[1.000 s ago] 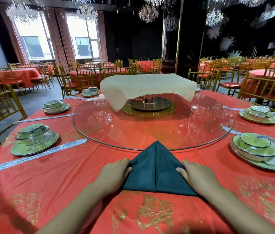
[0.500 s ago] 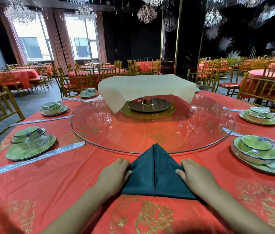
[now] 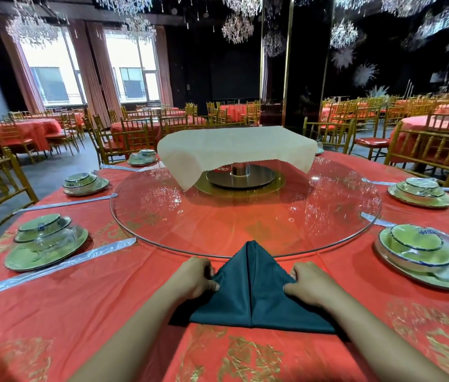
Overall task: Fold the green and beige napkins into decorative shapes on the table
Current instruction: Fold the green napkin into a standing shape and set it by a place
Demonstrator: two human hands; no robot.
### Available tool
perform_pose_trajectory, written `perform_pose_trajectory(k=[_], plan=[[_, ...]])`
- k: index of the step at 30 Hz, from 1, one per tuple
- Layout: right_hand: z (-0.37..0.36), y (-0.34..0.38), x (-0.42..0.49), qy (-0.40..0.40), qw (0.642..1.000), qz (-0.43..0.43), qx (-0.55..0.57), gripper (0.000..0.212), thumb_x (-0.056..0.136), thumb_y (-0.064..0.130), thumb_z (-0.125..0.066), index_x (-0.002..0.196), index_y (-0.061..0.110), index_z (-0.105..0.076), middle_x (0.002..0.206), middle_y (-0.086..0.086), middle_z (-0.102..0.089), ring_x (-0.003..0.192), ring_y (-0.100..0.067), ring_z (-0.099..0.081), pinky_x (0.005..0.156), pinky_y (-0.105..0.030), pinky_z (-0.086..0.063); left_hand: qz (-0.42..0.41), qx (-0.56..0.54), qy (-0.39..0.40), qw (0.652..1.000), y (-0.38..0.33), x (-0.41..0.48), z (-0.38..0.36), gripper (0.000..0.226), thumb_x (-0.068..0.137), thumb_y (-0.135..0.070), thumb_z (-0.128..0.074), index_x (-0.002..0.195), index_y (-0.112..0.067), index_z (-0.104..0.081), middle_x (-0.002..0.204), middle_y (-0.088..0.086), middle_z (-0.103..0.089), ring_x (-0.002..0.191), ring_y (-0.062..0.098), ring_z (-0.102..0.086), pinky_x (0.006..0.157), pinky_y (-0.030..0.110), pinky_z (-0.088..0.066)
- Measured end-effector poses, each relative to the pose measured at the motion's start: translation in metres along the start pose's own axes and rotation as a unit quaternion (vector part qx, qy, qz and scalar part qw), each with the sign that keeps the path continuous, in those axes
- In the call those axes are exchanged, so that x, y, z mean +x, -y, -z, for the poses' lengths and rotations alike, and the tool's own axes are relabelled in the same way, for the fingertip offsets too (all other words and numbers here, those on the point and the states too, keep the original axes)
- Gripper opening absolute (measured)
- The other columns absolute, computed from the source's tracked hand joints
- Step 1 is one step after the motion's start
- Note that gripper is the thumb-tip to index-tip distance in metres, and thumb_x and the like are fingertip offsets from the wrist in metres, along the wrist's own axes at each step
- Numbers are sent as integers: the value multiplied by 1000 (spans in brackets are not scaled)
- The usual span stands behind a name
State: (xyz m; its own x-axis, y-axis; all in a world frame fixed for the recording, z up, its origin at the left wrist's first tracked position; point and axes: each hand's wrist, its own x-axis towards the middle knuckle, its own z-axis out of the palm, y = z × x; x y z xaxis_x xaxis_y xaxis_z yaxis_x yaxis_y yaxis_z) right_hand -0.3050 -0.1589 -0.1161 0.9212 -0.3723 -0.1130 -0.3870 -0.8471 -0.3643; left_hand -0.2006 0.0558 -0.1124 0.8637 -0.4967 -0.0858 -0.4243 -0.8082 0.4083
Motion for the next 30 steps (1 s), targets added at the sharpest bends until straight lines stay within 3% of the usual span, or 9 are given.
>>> perform_pose_trajectory(k=[3,6,8,10,14,17,21,25,30], plan=[[-5,2,-5,-25,1000,2,6,29,81,26,-53,65,22,-29,83,2,-41,81,-20,-41,56,-31,-27,3,7,10,1000,-6,-3,2,26,79,-22,-70,74,-20,-45,95,3,-53,95,21,-54,67,25,-30],[-4,3,-8,-24,999,-3,33,26,82,23,-51,68,22,-29,73,7,-41,79,-21,-43,59,-32,-29,10,-6,36,999,-11,-6,7,18,79,-19,-70,89,-6,-62,87,3,-56,83,13,-53,65,24,-34],[0,5,-9,-8,998,-9,57,24,82,21,-51,69,20,-32,72,6,-43,77,-21,-45,62,-32,-31,10,-12,48,999,-13,-8,11,12,80,-18,-69,77,-11,-60,79,1,-55,77,11,-50,57,24,-34],[4,5,-11,14,996,-11,87,24,80,19,-53,67,19,-33,68,4,-43,69,-19,-43,55,-30,-29,13,-22,46,999,-13,-13,12,26,81,-18,-67,65,-18,-46,74,0,-52,74,14,-47,51,24,-33],[9,3,-23,90,980,7,175,27,76,8,-55,59,17,-35,58,-3,-40,51,-16,-35,44,-23,-22,17,-99,71,992,-9,-28,12,20,79,-15,-66,75,-20,-47,81,4,-55,74,16,-51,65,26,-41],[9,3,-35,112,981,30,156,24,76,9,-57,62,18,-40,65,-4,-46,60,-17,-40,48,-26,-26,8,-95,102,990,-3,-44,10,21,81,-15,-66,93,-19,-48,86,3,-56,78,16,-51,68,26,-40],[2,7,-45,61,997,45,29,25,80,22,-56,71,24,-33,74,8,-47,76,-18,-47,53,-23,-30,-1,-86,91,992,-1,-58,4,22,86,-15,-61,102,-17,-46,93,4,-57,80,16,-52,60,22,-39],[0,8,-46,45,998,47,14,23,81,25,-55,73,25,-32,79,7,-48,80,-20,-47,55,-24,-30,-21,22,36,999,-5,-61,-3,36,86,-15,-54,121,-10,-47,121,11,-57,107,23,-54,83,26,-41],[-7,10,-47,-7,997,65,-50,24,83,30,-55,101,22,-41,94,4,-53,90,-22,-51,67,-31,-35,-25,117,-20,993,-8,-63,-15,42,87,-15,-47,129,-14,-44,128,12,-47,119,30,-46,98,35,-39]])
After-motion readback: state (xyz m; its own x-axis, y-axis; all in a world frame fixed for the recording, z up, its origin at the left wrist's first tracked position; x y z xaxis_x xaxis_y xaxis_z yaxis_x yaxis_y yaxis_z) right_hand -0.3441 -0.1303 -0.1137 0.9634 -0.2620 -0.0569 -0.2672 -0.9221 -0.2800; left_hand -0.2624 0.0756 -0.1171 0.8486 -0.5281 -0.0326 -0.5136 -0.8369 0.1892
